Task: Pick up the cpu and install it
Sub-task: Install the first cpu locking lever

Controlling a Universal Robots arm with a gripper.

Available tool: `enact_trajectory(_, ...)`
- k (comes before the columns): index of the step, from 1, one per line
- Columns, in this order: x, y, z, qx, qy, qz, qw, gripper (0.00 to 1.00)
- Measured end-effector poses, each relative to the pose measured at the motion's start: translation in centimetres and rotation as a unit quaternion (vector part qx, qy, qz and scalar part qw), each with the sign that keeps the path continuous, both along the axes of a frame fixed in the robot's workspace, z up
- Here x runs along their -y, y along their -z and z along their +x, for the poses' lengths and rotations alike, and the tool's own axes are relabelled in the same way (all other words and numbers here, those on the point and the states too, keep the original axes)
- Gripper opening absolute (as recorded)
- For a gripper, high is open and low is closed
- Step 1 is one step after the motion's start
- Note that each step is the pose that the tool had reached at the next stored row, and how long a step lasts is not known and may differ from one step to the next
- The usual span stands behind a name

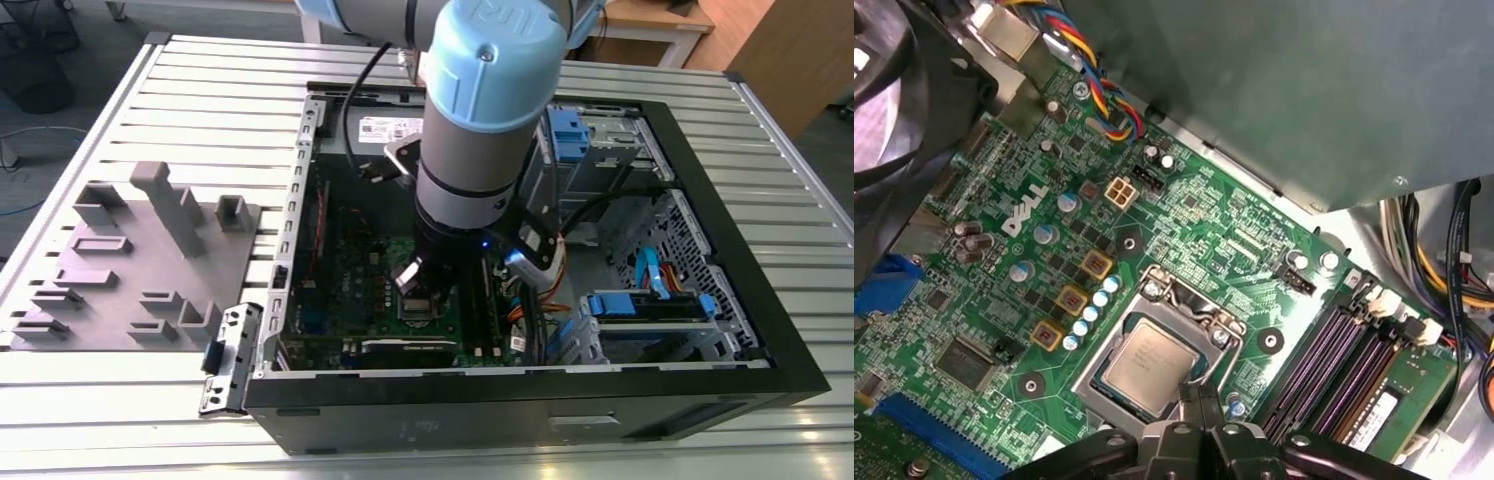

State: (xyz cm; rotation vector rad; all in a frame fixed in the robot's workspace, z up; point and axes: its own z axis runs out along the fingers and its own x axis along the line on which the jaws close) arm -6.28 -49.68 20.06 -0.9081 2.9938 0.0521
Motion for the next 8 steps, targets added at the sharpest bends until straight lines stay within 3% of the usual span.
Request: enact_trajectory(8,0.16,0.25,0.04,0.0,0.005,-0.0001,0.99999,0.11)
